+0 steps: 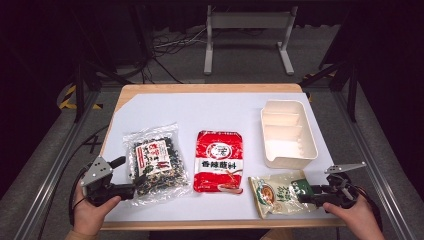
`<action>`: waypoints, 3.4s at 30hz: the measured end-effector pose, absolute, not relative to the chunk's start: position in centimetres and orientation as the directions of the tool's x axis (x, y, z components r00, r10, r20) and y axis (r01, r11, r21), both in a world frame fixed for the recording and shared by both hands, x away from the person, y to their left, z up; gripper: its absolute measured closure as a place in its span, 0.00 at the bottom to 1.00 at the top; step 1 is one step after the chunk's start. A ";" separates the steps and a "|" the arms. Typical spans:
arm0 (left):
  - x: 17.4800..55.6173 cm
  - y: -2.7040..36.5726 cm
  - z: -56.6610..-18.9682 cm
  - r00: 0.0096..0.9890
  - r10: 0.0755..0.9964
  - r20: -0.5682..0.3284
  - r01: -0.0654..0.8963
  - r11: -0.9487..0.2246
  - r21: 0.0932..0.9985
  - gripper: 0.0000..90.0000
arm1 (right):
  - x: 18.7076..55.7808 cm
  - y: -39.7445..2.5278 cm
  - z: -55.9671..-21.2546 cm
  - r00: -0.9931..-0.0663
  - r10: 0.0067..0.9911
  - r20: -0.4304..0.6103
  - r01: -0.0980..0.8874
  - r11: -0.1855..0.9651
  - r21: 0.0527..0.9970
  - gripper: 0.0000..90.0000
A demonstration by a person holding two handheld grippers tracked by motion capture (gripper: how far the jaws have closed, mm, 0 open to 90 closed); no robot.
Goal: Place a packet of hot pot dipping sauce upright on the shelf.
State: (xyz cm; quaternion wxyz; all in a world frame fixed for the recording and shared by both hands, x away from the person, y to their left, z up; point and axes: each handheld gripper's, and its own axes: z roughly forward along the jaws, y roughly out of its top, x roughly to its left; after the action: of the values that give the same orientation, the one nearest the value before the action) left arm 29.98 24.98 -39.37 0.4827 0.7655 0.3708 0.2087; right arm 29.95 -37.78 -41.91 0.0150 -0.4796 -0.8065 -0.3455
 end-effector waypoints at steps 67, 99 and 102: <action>30.0 25.3 -39.3 0.639 0.768 -0.047 0.364 -0.248 0.898 0.12 | 30.1 -33.6 -36.1 -0.687 0.692 0.221 0.644 0.441 0.625 0.99; 30.0 25.5 -39.4 0.635 0.770 -0.059 0.367 -0.234 0.900 0.12 | 29.6 -31.9 -29.0 -0.782 0.619 -0.073 0.444 0.636 0.631 0.99; 30.1 25.6 -39.5 0.634 0.771 -0.060 0.366 -0.230 0.902 0.12 | 29.5 -31.9 -28.4 -0.780 0.619 -0.091 0.433 0.639 0.635 0.99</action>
State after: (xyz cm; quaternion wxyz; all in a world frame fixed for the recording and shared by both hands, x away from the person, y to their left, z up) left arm 30.07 25.57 -39.49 0.4938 0.7569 0.3756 0.2054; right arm 29.47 -31.89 -28.44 -0.1518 -0.2946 -0.8926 -0.3057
